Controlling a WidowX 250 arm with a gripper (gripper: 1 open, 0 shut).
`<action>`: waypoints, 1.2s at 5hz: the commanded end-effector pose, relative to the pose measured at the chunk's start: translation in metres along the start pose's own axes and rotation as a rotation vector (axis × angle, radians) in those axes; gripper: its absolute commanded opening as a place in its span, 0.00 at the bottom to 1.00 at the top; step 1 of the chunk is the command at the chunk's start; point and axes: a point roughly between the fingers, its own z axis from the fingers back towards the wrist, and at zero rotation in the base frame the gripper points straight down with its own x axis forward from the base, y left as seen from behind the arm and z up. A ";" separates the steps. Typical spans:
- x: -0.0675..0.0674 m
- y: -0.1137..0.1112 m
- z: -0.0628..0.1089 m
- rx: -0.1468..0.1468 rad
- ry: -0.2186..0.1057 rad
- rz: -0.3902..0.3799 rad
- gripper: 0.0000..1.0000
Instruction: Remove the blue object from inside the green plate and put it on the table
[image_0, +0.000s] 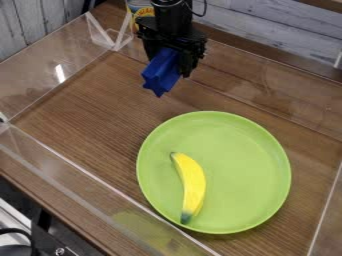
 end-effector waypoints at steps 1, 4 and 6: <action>0.008 0.002 0.017 0.017 -0.059 0.007 1.00; 0.001 0.000 0.008 0.029 0.000 0.010 1.00; -0.002 0.000 0.001 0.039 0.033 0.005 1.00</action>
